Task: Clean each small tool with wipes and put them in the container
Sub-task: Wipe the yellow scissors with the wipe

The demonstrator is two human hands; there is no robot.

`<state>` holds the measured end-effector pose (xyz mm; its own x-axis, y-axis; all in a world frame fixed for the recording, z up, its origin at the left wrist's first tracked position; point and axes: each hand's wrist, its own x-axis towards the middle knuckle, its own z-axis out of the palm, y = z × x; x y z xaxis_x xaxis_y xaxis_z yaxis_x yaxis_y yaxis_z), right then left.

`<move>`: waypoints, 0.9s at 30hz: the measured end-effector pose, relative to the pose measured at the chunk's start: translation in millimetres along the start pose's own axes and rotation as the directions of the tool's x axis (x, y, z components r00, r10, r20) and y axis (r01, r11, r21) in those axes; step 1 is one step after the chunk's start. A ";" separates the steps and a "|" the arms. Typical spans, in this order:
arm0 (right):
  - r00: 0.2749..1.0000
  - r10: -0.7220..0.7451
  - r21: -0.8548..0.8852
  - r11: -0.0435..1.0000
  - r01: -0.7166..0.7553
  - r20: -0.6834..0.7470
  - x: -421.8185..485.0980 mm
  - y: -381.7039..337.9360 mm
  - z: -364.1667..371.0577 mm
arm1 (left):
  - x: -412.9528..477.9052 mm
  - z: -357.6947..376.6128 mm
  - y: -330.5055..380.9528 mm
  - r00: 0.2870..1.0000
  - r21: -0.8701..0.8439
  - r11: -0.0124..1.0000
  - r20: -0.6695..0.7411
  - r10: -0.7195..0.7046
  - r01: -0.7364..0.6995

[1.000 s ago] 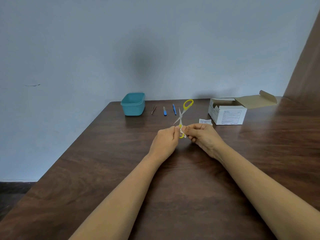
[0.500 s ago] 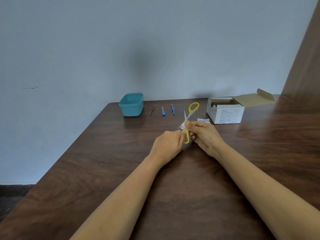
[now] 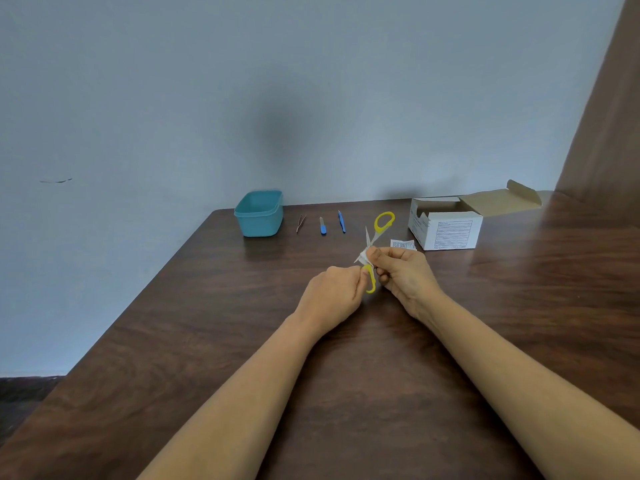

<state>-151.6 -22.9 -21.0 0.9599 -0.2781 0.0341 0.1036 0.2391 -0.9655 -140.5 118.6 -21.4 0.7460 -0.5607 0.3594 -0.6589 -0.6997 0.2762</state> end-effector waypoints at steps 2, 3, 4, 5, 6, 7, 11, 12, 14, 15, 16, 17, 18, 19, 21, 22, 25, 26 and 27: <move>0.998 -0.053 0.006 0.999 0.054 -0.046 -2.0 1.2 2.6 | 0.0 -0.7 2.5 1.000 0.011 1.000 0.009 0.016 -0.017; 0.995 -0.068 0.019 0.997 0.069 -0.067 -2.3 1.3 3.5 | 0.0 -0.8 3.6 1.000 0.015 1.000 0.014 0.023 -0.023; 0.994 -0.071 0.040 0.996 0.075 -0.085 -2.5 0.7 3.6 | -0.1 -0.5 4.8 0.999 0.023 0.999 0.018 0.027 -0.027; 0.993 -0.064 0.074 0.995 0.072 -0.099 -2.1 -0.1 3.4 | -0.1 0.1 5.8 0.999 0.034 0.999 0.022 0.026 -0.027; 0.993 -0.048 0.118 0.991 0.061 -0.110 -1.4 -1.4 2.6 | -0.2 0.9 7.0 0.999 0.051 0.998 0.025 0.025 -0.026; 0.992 -0.028 0.166 0.985 0.048 -0.120 -0.6 -2.6 1.9 | -0.2 1.8 8.1 0.999 0.065 0.998 0.026 0.025 -0.026; 0.986 0.028 0.314 0.949 0.026 -0.165 0.9 -4.7 1.1 | 0.4 3.4 10.8 1.000 0.075 0.997 0.026 0.017 -0.018; 0.987 0.034 0.322 0.946 0.018 -0.155 1.0 -4.8 1.0 | 0.9 3.8 10.3 0.999 0.060 0.998 0.029 0.012 -0.014; 0.995 0.049 0.287 0.958 -0.021 -0.091 1.7 -4.5 0.1 | 1.8 4.7 8.1 1.000 0.026 1.000 0.029 0.005 -0.006; 0.997 0.059 0.252 0.967 -0.044 -0.053 2.3 -4.2 -0.4 | 2.2 4.8 7.0 1.000 0.017 1.000 0.025 0.003 -0.004; 0.997 0.071 0.217 0.974 -0.063 -0.027 2.8 -4.4 -1.0 | 2.5 4.9 6.2 1.000 0.016 1.000 0.023 0.002 -0.003; 0.997 0.081 0.193 0.978 -0.077 -0.013 3.5 -4.9 -1.4 | 3.0 5.1 5.7 1.000 0.017 1.000 0.021 0.002 -0.003; 0.996 0.090 0.182 0.979 -0.088 -0.007 3.9 -5.6 -1.7 | 3.1 5.1 5.3 1.000 0.018 1.000 0.020 0.002 -0.002; 0.995 0.099 0.180 0.979 -0.096 -0.005 4.5 -6.1 -2.0 | 3.1 4.9 5.2 1.000 0.015 1.000 0.020 0.003 -0.003; 0.994 0.113 0.172 0.979 -0.110 -0.007 5.4 -7.2 -2.6 | 3.4 4.2 4.8 0.999 -0.003 1.000 0.032 0.005 -0.005; 0.993 0.116 0.165 0.980 -0.114 -0.002 5.6 -7.5 -3.0 | 3.7 3.9 4.7 0.999 -0.013 1.000 0.040 0.004 -0.004; 0.993 0.115 0.146 0.982 -0.115 0.009 5.9 -7.4 -3.9 | 4.5 3.1 5.2 0.999 -0.018 1.000 0.055 0.003 -0.002; 0.994 0.112 0.142 0.984 -0.110 -0.002 5.6 -7.3 -3.5 | 4.6 3.0 5.4 0.998 -0.018 1.000 0.056 0.003 -0.002; 0.994 0.104 0.141 0.985 -0.100 -0.022 5.1 -7.0 -2.6 | 4.7 3.3 5.3 0.998 -0.021 1.000 0.056 0.004 -0.003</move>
<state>-148.2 -28.4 -14.7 0.9596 -0.2719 -0.0724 0.0427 0.3948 -0.9178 -140.2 110.9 -21.2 0.7475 -0.5873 0.3105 -0.6630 -0.6886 0.2936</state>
